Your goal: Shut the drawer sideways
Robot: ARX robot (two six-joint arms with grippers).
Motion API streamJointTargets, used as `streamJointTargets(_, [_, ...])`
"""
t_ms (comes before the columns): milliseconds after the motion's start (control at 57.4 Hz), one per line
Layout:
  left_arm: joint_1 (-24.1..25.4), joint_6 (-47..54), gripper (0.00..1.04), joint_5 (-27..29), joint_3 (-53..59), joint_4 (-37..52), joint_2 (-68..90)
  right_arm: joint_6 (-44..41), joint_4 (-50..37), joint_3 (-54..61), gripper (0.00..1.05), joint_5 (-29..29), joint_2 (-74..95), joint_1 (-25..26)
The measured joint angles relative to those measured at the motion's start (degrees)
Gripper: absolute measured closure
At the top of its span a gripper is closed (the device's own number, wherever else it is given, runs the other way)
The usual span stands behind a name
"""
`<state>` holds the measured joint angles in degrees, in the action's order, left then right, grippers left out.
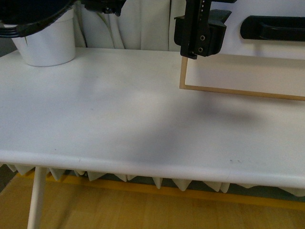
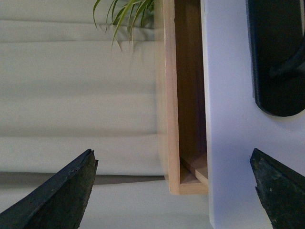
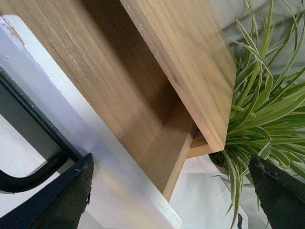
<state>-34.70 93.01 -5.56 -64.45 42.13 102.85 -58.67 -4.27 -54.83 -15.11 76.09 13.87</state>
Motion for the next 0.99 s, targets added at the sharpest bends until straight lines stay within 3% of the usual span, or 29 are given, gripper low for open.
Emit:
streamJointTargets(610, [1.55,2.32,0.06,1.53,-23.76,-5.27,17.27,4.44,-9.66,-9.97,0.09,4.13,14.60,1.75])
streamJointTargets(993, [1.05,1.42,0.06,1.88,-31.80,-9.09,21.79,8.44,-12.83,-11.39,0.09,5.73,18.14,1.64])
